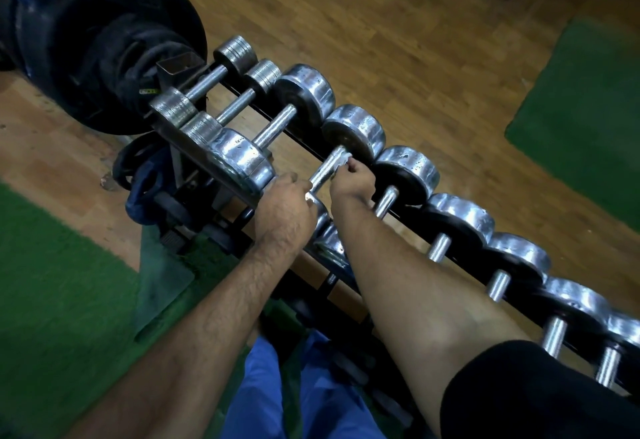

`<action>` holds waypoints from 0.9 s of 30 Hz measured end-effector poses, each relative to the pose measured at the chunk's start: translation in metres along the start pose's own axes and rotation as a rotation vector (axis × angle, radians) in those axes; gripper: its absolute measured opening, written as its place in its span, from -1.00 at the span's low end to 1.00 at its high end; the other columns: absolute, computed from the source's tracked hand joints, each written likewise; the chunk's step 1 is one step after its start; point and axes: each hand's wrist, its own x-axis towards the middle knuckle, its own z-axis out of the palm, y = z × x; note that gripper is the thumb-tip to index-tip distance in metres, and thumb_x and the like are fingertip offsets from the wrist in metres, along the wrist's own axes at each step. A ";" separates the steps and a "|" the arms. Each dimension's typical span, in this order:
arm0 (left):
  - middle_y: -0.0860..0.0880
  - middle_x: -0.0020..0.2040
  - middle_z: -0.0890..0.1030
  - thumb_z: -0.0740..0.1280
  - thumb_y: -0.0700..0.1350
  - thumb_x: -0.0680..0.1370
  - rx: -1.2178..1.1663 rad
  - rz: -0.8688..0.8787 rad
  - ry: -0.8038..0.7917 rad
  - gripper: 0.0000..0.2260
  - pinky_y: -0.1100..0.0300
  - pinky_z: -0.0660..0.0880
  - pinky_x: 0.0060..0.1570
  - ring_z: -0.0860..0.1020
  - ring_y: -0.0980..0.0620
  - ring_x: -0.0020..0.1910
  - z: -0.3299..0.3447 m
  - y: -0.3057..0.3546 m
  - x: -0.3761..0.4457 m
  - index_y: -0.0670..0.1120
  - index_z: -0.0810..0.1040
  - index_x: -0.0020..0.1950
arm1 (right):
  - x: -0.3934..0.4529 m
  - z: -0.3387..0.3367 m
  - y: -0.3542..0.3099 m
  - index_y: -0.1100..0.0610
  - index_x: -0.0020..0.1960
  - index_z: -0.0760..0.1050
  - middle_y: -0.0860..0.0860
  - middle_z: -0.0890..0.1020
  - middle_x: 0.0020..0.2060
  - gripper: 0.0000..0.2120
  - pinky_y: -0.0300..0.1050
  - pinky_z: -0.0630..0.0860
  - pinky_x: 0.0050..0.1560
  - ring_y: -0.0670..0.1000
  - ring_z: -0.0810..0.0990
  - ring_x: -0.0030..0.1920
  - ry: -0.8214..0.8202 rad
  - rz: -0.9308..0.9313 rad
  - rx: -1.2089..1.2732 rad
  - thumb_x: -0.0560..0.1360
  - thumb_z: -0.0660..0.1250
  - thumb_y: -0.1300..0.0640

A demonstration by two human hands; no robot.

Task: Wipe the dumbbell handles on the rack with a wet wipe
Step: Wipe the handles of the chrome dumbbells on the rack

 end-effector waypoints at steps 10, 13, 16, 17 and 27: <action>-0.01 0.23 0.53 0.34 -0.12 0.51 -0.026 0.053 0.020 -0.73 0.14 0.48 -0.03 0.48 -0.01 0.18 -0.001 -0.004 -0.002 -0.06 0.63 0.20 | 0.003 0.017 -0.033 0.20 0.17 0.56 0.00 0.62 -0.13 -0.62 -0.12 0.55 -0.06 0.05 0.62 -0.08 -0.100 0.445 0.258 0.55 0.30 -0.08; 0.00 0.25 0.52 0.33 -0.10 0.53 -0.016 0.055 0.024 -0.73 0.18 0.45 -0.06 0.47 0.01 0.18 0.000 -0.005 -0.003 -0.05 0.62 0.22 | 0.005 0.017 -0.033 0.39 0.20 0.53 0.23 0.68 -0.02 -0.61 -0.02 0.62 -0.13 0.16 0.66 -0.13 -0.222 0.467 0.415 0.64 0.17 0.07; -0.01 0.20 0.53 0.32 -0.10 0.52 -0.008 0.064 0.021 -0.74 0.15 0.46 -0.08 0.48 -0.01 0.16 0.001 -0.006 -0.002 -0.05 0.63 0.18 | 0.000 0.017 -0.029 0.48 0.24 0.40 0.38 0.52 0.21 -0.57 0.04 0.56 0.16 0.27 0.60 0.14 -0.297 0.497 0.544 0.71 -0.01 0.12; -0.02 0.18 0.54 0.32 -0.10 0.51 -0.005 0.066 0.023 -0.75 0.15 0.46 -0.08 0.48 -0.01 0.15 0.001 -0.006 -0.001 -0.05 0.63 0.17 | -0.003 0.017 -0.027 0.47 0.24 0.38 0.39 0.48 0.27 -0.54 0.08 0.54 0.21 0.29 0.57 0.20 -0.325 0.532 0.550 0.72 -0.04 0.08; -0.06 0.26 0.52 0.32 -0.12 0.53 -0.038 0.081 0.023 -0.74 0.11 0.50 0.03 0.45 -0.02 0.22 0.000 -0.006 -0.004 -0.12 0.61 0.19 | -0.009 -0.005 -0.021 0.33 0.36 0.41 0.16 0.57 0.09 -0.67 -0.12 0.59 -0.15 0.15 0.65 0.06 -0.270 0.404 0.269 0.61 0.16 0.29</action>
